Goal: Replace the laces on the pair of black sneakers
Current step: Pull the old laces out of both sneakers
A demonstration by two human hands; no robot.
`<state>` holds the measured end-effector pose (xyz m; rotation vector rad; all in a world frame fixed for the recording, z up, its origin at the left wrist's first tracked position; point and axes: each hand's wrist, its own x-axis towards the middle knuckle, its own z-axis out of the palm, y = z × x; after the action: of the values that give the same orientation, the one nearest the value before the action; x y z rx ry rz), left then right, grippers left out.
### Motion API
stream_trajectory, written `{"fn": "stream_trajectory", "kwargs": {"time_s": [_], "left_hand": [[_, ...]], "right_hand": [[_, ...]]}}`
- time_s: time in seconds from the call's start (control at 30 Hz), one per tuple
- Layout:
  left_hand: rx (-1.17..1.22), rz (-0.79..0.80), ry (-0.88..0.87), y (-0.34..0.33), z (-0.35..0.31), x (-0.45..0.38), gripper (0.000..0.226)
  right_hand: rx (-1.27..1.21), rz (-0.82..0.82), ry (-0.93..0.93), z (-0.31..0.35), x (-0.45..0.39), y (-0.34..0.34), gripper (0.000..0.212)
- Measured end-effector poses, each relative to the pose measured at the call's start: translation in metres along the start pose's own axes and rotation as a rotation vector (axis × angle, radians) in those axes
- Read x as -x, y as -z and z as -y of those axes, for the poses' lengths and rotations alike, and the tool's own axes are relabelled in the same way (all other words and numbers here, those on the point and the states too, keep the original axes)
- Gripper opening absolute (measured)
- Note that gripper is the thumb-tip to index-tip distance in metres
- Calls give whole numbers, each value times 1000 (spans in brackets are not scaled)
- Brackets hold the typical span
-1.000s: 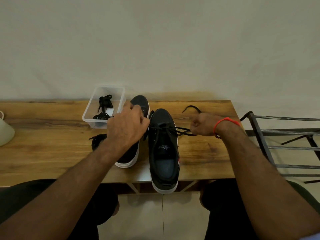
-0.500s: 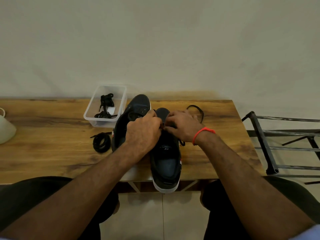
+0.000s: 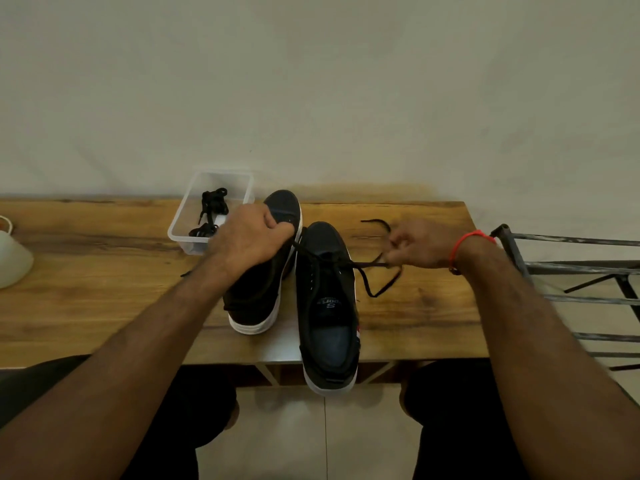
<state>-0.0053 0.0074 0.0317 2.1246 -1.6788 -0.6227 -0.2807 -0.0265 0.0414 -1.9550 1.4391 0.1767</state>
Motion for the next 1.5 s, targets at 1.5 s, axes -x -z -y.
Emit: {"fn": "stream_trajectory", "kwargs": {"time_s": [1.5], "left_hand": [[-381, -101, -185, -1, 12, 6, 23]], "right_hand": [[156, -76, -193, -11, -1, 2, 20]]}}
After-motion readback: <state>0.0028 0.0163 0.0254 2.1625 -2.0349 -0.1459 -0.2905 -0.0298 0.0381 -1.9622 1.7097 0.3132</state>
